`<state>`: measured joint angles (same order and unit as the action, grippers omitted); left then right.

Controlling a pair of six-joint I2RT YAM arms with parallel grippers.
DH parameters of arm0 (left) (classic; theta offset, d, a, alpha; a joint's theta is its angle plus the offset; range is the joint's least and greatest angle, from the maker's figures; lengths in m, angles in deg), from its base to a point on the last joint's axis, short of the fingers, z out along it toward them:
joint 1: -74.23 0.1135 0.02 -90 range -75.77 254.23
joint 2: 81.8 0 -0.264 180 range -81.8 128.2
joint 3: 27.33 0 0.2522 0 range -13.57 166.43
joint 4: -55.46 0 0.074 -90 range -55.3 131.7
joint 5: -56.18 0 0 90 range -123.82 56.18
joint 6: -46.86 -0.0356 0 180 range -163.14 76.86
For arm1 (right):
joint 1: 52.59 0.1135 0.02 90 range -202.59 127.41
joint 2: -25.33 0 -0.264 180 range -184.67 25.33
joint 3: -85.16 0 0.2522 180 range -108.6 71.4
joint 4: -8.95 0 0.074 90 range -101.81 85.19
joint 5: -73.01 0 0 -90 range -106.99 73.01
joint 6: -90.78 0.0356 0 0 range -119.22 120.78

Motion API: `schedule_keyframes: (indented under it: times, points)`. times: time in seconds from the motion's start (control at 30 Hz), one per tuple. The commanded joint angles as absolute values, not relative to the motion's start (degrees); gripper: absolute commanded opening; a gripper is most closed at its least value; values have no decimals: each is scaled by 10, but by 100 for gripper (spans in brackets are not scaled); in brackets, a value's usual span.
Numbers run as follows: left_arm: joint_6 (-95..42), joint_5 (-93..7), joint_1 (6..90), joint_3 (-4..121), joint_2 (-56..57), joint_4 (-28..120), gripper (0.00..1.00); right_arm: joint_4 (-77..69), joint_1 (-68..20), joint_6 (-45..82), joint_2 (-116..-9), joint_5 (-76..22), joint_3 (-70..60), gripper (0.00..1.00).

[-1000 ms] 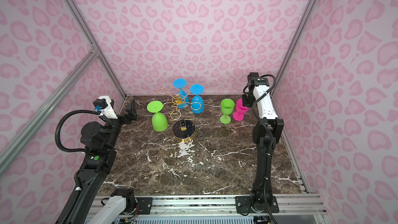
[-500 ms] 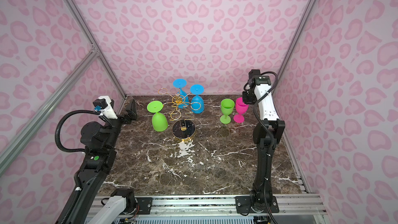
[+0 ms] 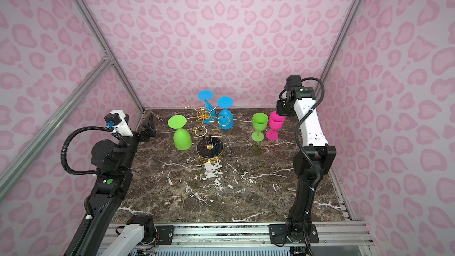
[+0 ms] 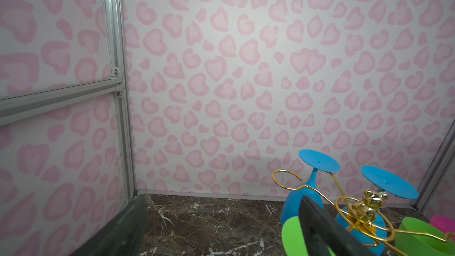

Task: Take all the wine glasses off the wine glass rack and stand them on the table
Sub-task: 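Lift the right gripper off the magenta glass and draw it back, then reach the left gripper to the green glass base on the rack and grip it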

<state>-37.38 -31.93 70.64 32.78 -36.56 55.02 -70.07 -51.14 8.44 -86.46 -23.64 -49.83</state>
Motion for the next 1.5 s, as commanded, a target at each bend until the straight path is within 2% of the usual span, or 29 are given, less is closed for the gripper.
schedule_keyframes:
  times: [0.0, 0.23, 0.37, 0.53, 0.63, 0.77, 0.83, 0.93, 1.13, 1.33, 1.47]
  points:
    - [-364, -302, 707, 325, -367, 563, 97, -584, -497, 113, -795, -219, -401, 30]
    - [-337, -275, 707, 323, -371, 561, 97, -456, -462, 130, -572, -173, -179, 41]
    - [-289, -289, 707, 330, -365, 545, 98, -368, -401, 147, -431, -159, -40, 46]
    - [-230, -389, 712, 346, -368, 467, 100, -334, -291, 176, -304, -132, 42, 50]
    - [-188, -440, 718, 368, -371, 413, 98, -313, -237, 173, -258, -129, 75, 53]
    - [-125, -497, 722, 388, -364, 364, 94, -254, -216, 180, -214, -171, 129, 62]
    - [-87, -547, 729, 397, -354, 357, 91, -228, -214, 181, -200, -188, 150, 73]
    - [-30, -614, 748, 411, -331, 349, 86, -216, -215, 178, -194, -197, 166, 80]
    - [82, -749, 796, 410, -282, 390, 70, -215, -215, 165, -204, -225, 172, 84]
    - [107, -803, 803, 429, -260, 389, 57, -198, -214, 168, -194, -232, 189, 85]
    - [112, -837, 803, 428, -244, 394, 44, -191, -215, 169, -190, -236, 191, 85]
